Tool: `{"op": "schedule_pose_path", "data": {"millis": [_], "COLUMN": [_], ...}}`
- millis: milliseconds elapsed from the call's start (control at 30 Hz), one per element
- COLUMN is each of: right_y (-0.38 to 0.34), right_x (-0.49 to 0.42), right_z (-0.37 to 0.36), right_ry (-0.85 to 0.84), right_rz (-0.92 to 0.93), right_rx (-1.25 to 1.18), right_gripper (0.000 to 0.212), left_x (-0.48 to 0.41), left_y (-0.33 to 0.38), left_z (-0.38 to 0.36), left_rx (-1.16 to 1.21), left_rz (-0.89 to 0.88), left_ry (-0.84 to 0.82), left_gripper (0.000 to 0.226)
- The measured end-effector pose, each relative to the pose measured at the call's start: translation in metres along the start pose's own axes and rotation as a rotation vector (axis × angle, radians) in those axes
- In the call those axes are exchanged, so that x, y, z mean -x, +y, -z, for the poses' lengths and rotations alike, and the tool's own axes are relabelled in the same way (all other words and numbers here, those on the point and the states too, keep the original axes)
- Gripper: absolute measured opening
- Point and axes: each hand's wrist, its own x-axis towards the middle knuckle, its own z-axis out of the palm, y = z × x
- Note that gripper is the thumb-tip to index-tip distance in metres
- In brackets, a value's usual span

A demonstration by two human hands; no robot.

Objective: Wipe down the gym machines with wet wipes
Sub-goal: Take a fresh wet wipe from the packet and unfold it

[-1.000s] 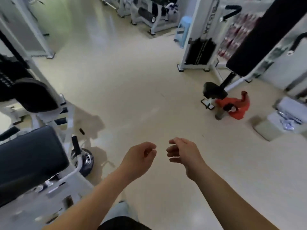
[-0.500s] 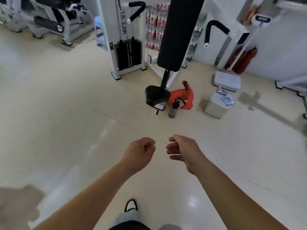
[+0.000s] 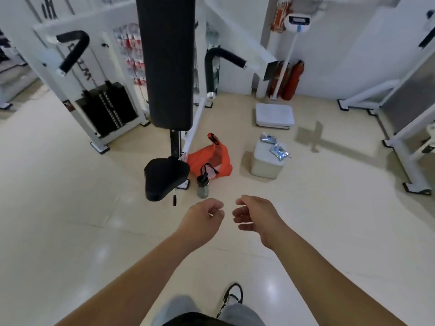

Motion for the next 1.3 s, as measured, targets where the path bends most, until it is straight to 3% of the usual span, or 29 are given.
{"op": "schedule_pose_path", "data": {"millis": [433, 700, 867, 1100, 1300], "right_y": [-0.147, -0.203, -0.224, -0.224, -0.157], "right_x": [-0.176, -0.245, -0.323, -0.449, -0.617], "right_z": [0.115, 0.232, 0.325, 0.407, 0.416], "right_ry": [0.183, 0.250, 0.230, 0.213, 0.185], "right_rz": [-0.019, 0.002, 0.004, -0.036, -0.035], "right_rx": [-0.190, -0.284, -0.262, -0.221, -0.181], "right_gripper": [0.023, 0.024, 0.023, 0.017, 0.017], "left_x": [-0.261, -0.375, -0.456, -0.575, -0.714], "left_y": [0.137, 0.243, 0.277, 0.282, 0.198], "left_z": [-0.039, -0.116, -0.192, -0.282, -0.363], "left_rx": [-0.163, -0.222, -0.265, -0.304, -0.351], "left_rz": [-0.160, -0.267, -0.225, -0.146, -0.122], "left_ry": [-0.197, -0.326, -0.287, -0.262, -0.258], "left_gripper": [0.016, 0.020, 0.019, 0.018, 0.019]}}
